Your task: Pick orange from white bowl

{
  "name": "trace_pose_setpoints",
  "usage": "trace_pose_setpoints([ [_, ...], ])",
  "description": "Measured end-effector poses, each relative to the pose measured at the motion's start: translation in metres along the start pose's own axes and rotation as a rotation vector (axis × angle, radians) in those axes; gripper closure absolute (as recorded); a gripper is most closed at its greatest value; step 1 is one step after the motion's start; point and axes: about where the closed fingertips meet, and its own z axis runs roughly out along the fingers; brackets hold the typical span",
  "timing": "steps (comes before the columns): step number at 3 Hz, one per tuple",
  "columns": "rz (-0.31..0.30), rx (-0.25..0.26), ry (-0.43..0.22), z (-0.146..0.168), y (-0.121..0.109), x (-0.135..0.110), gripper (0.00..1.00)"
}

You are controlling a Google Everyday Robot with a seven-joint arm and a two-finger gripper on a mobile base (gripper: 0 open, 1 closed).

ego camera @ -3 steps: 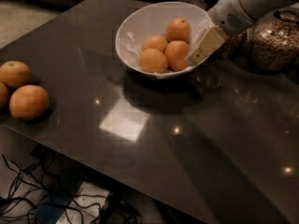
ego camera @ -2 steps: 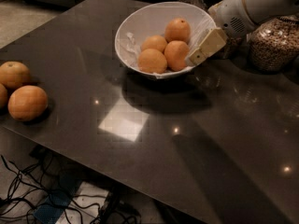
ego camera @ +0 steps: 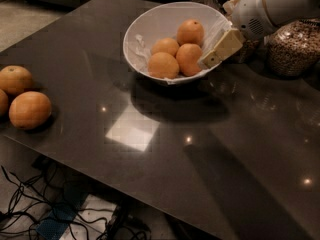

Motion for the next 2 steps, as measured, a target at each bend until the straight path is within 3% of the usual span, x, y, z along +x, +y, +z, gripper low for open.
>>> trace_pose_setpoints([
  [2,0.086,0.017,-0.016,0.044,-0.007,0.008,0.0],
])
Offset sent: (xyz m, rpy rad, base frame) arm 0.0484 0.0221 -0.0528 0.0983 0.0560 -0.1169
